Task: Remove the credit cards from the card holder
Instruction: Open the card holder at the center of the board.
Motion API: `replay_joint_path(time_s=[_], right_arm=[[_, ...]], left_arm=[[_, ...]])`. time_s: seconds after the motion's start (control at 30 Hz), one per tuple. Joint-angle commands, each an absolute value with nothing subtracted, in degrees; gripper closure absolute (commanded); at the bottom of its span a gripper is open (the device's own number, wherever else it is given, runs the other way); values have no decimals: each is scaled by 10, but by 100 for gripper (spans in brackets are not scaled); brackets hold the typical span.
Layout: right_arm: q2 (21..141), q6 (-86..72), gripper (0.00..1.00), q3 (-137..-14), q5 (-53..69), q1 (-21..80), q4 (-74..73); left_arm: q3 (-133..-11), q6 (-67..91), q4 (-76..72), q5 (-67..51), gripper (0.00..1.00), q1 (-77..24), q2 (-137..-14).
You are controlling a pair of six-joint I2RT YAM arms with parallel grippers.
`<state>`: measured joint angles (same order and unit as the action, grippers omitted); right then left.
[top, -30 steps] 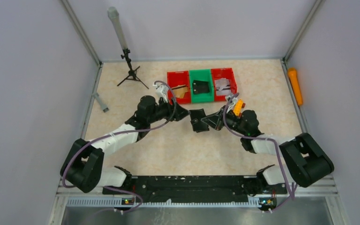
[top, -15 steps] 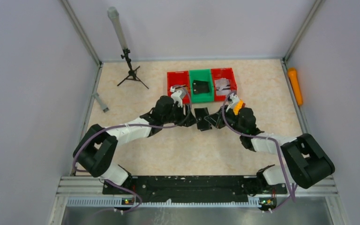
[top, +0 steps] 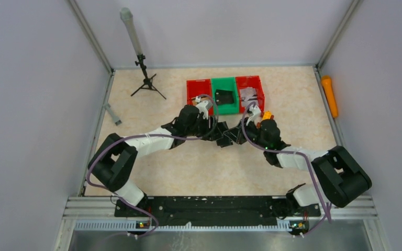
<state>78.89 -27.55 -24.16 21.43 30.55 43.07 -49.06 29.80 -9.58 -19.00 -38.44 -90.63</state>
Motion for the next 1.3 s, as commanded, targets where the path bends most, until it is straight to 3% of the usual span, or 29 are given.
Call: replay_joint_path(time_s=[0.0,0.37,0.63,0.93,1.13,1.27], right_arm=[[776,-260,100,-261,211,319,454],[772,-250,100,-272,159,319,404],[766,-248,100,-273,137,320,389],[765,-248,100,-274,127,320,380],[764,-249,100,-273,122,319,379],[765,-249,100,-273,118,319,378]], left_arm=[[-525,293,-61,-145,49,-387,-926],[-562,292,49,-13,70,-388,-939],[-591,291,116,74,60,-387,-954],[-614,302,161,139,60,-387,-966],[-621,307,180,181,80,-385,-967],[-612,308,161,155,83,-385,-957]])
